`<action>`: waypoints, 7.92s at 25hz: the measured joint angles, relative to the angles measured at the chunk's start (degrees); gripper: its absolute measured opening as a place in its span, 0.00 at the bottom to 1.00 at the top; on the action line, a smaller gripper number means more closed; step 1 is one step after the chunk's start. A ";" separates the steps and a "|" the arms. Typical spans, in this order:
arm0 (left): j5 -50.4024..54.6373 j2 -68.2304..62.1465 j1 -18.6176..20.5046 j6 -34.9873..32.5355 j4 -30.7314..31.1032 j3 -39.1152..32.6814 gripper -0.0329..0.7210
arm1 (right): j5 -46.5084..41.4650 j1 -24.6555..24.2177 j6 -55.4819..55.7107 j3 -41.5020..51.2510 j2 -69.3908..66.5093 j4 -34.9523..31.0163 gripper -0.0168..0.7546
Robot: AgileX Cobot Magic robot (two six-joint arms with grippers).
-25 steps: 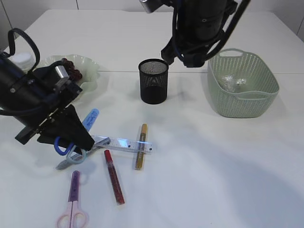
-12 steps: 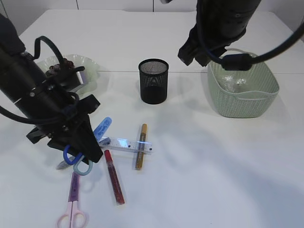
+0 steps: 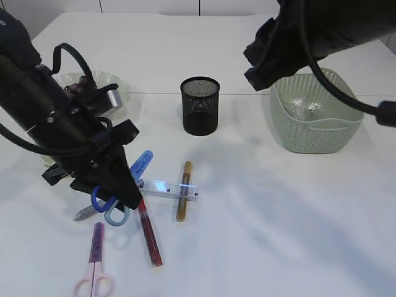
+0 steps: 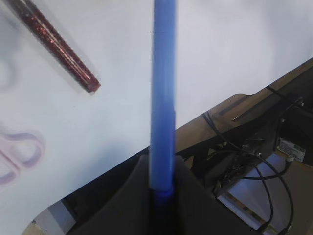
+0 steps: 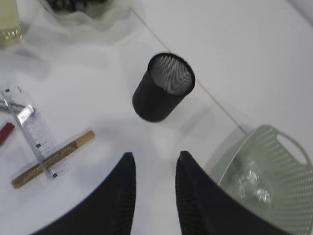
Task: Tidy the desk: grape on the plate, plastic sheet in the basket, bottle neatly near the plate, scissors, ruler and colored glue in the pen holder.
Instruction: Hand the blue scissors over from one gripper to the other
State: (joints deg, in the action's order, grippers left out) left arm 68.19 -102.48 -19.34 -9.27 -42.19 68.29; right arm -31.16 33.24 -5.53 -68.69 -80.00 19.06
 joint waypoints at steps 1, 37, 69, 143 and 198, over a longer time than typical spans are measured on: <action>0.00 0.00 0.00 0.00 -0.40 0.00 0.09 | 3.71 0.00 0.00 2.55 1.35 1.61 0.33; 0.00 0.69 -0.99 0.14 -13.76 0.00 0.10 | 29.69 0.00 -0.40 21.69 4.24 42.68 0.33; 0.00 1.86 -1.77 -1.44 -20.68 0.00 0.10 | 43.14 -8.46 -0.40 21.69 -1.53 50.33 0.33; 0.00 5.50 -1.81 -0.99 -39.39 0.00 0.10 | 67.21 -13.82 -2.02 21.58 -2.11 44.56 0.52; -0.48 3.82 -5.33 0.04 -44.41 -0.24 0.10 | 68.57 -13.95 1.36 21.01 -3.98 50.19 0.52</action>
State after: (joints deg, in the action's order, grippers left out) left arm 67.71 -98.66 -24.67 -9.23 -86.61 68.05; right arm 37.41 19.29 -4.18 -47.68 -83.98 69.25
